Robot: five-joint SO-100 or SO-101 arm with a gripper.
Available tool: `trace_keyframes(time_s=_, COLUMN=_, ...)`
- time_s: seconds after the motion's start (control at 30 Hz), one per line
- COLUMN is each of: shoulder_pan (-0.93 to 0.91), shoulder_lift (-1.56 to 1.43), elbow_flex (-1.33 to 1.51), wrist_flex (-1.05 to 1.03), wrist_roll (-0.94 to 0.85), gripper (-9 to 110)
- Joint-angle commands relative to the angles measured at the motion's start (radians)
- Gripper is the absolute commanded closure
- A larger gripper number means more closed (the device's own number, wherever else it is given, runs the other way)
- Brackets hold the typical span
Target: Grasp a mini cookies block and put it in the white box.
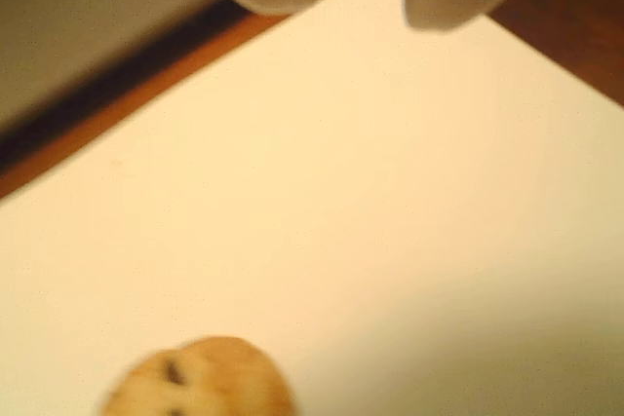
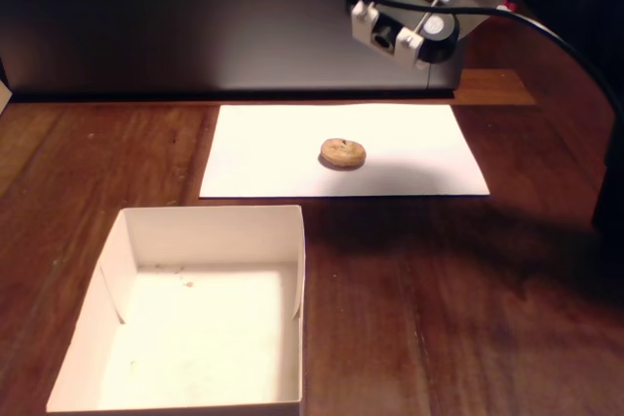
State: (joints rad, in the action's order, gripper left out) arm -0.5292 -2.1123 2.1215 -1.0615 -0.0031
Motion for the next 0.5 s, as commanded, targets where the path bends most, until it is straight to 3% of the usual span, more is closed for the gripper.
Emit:
trace_keyframes(time_s=0.0, shoulder_pan=0.009, shoulder_lift=0.054, elbow_flex=-0.166, wrist_flex=-0.037, wrist_roll=0.025, gripper=96)
trace_keyframes(time_s=0.47, shoulder_pan=0.015, shoulder_lift=0.344, elbow_flex=-0.454, wrist_flex=-0.137, wrist_roll=0.061, gripper=93)
